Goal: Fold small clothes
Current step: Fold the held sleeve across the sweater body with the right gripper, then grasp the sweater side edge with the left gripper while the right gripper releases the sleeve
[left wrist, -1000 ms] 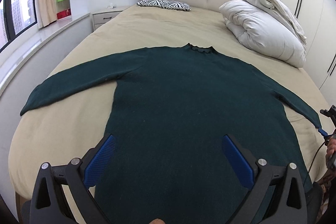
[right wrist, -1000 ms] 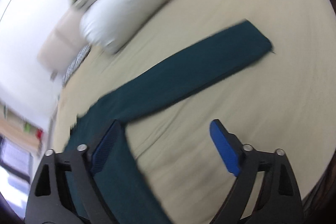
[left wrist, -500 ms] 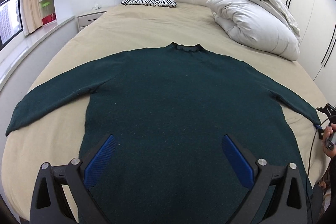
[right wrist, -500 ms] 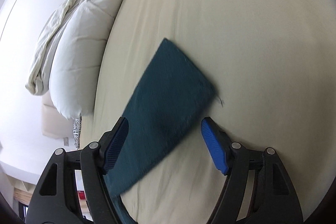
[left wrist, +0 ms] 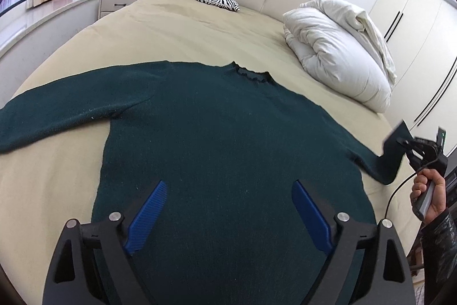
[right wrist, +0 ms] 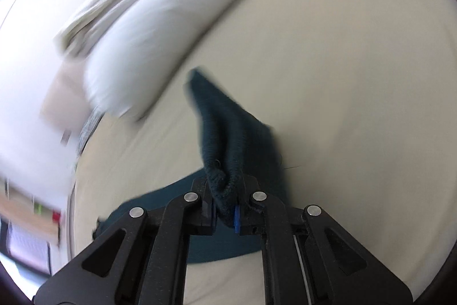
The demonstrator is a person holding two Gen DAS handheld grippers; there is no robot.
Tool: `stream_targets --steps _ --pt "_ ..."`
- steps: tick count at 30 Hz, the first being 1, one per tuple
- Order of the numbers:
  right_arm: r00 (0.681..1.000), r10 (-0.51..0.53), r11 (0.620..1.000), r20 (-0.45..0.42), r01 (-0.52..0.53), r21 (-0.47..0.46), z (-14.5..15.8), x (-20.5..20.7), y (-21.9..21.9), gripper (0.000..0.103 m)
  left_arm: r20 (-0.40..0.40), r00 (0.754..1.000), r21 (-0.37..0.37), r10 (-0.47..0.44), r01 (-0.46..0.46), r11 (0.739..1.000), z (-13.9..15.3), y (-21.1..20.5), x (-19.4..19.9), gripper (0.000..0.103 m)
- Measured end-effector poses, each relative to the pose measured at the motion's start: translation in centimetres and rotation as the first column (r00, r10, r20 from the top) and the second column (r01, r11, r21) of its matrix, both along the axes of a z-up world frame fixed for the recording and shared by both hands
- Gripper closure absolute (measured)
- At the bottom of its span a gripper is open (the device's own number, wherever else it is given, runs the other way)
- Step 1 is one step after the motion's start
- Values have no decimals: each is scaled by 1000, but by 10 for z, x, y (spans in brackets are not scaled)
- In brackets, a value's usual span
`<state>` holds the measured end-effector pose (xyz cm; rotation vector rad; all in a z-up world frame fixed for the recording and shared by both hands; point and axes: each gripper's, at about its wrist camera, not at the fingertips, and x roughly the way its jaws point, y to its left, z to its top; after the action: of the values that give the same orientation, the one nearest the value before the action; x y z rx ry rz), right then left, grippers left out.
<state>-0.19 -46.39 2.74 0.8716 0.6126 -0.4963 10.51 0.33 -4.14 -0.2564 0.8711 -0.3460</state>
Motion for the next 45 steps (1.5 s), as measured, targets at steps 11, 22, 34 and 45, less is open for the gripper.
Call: stream_targets --steps 11,22,34,45 --pt "820 570 816 -48 -572 -89 3 166 254 96 -13 999 -117 51 -52 992 -1 37 35 13" --pt "789 614 788 -7 -614 -44 -48 84 287 29 -119 993 -214 -23 -3 977 -31 -9 94 12" --pt "923 366 894 117 -383 232 -73 -11 143 29 -216 967 -59 -136 126 990 -63 -99 143 90" --pt "955 214 869 207 -283 406 -105 -61 113 29 -83 997 -112 -6 -4 994 -32 -42 150 94"
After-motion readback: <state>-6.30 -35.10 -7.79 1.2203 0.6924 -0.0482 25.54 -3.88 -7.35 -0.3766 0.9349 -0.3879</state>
